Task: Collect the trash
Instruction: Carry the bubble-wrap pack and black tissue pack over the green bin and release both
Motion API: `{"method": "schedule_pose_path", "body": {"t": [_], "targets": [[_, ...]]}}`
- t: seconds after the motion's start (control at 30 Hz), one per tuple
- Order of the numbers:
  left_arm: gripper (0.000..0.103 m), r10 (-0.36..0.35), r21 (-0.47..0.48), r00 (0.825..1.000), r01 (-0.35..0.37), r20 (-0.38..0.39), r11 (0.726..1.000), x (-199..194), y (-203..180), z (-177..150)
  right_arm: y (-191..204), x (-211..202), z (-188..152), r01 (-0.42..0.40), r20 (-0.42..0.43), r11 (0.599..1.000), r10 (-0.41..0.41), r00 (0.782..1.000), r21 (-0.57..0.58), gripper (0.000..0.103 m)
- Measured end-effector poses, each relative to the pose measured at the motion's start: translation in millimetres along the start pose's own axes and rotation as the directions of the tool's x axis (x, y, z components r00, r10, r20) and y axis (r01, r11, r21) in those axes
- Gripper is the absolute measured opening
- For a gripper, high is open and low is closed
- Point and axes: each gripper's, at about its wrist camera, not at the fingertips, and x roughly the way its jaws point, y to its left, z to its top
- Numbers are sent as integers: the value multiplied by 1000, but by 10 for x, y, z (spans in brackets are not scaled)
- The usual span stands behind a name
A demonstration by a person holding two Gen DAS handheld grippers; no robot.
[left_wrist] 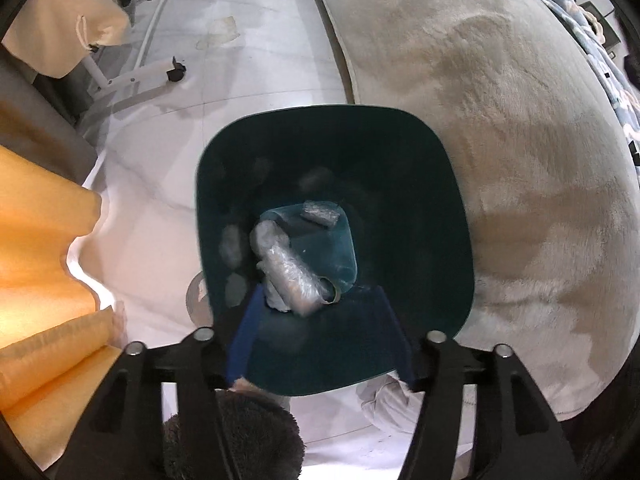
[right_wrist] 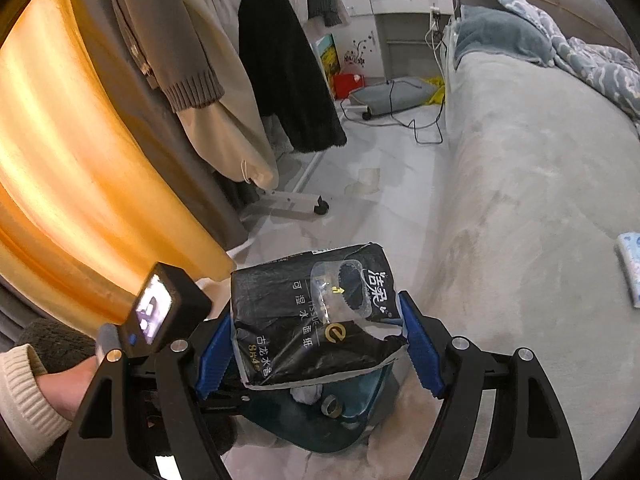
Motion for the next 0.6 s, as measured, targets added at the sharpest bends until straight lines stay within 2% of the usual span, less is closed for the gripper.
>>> {"method": "schedule_pose_path", "body": {"t": [0.17,0.3,0.5,0.6], "targets": [[68,6,-28,999,-5,35,1000,-132,147,-15,49,203,-29,7,-48,1000,-7,999,2,77],[68,9,-59,996,-4,94,998,-306,288,-23,131,375,-72,6,-88,1000,-7,996,-10,77],[68,30,-64,980,-18,195,998,-593,413,-33,192,652,-121,12,-146,1000,-16,989,-24,77],[67,14,-71,969,3,246,997,-733,480,-29,228,829,-172,16,-182,999,-21,983,-34,77]]}}
